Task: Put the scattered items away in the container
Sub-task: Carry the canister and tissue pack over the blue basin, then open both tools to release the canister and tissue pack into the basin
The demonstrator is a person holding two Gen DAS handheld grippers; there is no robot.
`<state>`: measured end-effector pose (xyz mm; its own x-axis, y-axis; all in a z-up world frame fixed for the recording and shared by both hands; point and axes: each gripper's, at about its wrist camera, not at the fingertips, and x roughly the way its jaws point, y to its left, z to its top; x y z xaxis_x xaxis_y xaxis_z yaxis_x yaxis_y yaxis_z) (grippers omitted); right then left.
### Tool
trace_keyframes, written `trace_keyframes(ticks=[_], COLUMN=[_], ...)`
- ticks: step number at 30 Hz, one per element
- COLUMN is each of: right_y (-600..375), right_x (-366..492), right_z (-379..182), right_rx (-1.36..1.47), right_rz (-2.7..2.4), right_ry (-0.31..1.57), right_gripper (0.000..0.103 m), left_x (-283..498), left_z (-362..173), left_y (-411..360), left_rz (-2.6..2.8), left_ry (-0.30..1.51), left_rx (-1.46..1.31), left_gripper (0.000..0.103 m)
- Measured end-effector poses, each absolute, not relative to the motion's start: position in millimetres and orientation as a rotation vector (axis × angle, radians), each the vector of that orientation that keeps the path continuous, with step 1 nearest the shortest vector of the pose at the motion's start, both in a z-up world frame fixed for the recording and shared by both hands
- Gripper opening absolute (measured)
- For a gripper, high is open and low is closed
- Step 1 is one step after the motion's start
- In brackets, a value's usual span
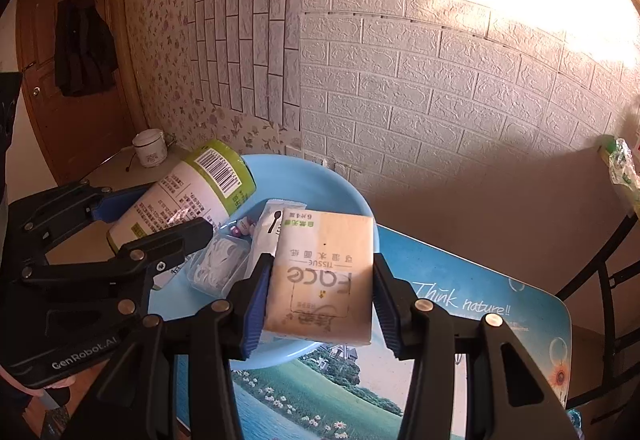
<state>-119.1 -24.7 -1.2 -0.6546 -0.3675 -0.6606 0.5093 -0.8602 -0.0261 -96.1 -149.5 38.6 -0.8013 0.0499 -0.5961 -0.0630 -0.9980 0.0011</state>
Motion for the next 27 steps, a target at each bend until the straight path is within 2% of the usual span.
trace_keyframes(ticks=[14, 16, 18, 19, 27], right_y=[-55.9, -60.5, -63.0, -64.1, -70.7], right_x=[-138.4, -140.2, -143.0, -144.3, -146.0], right_z=[-29.9, -31.9, -34.0, -35.2, -41.4], right_rx=[0.992, 0.995, 1.002, 1.007, 1.024], right_rz=[-2.434, -2.426, -2.422, -2.420, -2.409], right_ry=[0.336, 0.343, 0.346, 0.346, 0.356], right_gripper=[0.049, 0.049, 0.049, 0.049, 0.048], left_x=[-115.8, -115.4, -114.3, -113.6, -112.0], left_z=[3.8, 3.3, 5.4, 7.4, 10.7], left_y=[-179.0, -181.6, -183.4, -183.9, -189.4], left_rz=[2.928, 2.937, 2.954, 2.962, 2.968], left_ry=[-0.007, -0.021, -0.014, -0.014, -0.026], left_rx=[-1.075, -1.072, -1.050, -1.034, -1.009], left_gripper=[0.045, 0.047, 0.057, 0.058, 0.059])
